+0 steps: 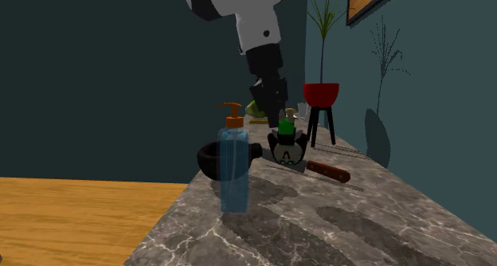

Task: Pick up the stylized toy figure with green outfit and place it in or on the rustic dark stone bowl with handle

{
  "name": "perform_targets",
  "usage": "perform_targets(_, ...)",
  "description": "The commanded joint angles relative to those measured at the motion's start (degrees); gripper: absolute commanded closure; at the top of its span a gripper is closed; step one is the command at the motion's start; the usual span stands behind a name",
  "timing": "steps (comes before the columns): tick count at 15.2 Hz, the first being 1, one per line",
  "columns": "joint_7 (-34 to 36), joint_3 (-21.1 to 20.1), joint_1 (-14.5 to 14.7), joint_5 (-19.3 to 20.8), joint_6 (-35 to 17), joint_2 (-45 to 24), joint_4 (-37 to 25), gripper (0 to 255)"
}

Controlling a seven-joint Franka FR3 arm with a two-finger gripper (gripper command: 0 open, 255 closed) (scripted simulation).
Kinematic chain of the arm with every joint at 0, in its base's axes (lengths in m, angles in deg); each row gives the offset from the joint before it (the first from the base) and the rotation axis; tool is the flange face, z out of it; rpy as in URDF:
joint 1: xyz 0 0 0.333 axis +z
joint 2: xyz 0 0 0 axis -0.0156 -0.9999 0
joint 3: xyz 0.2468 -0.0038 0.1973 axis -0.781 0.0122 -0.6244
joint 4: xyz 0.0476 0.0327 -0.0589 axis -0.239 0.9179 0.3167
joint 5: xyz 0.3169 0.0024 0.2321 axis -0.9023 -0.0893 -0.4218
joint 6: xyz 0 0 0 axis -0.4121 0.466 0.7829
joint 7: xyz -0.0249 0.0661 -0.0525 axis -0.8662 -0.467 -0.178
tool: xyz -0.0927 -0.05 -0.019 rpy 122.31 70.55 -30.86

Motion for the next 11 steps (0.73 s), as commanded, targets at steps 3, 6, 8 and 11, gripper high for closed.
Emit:
perform_targets(3,2.4,-1.6,1.6,-2.3,2.2,-7.4,-8.8,255)
perform_targets(6,3.8,-2.5,2.4,-3.7,4.4,-13.2,-16.2,255)
perform_targets(8,4.6,-3.1,2.9,-4.7,6.2,-17.4,-21.8,255)
perform_targets(11,5.7,-3.9,3.3,-6.1,9.8,-24.5,-32.0,255)
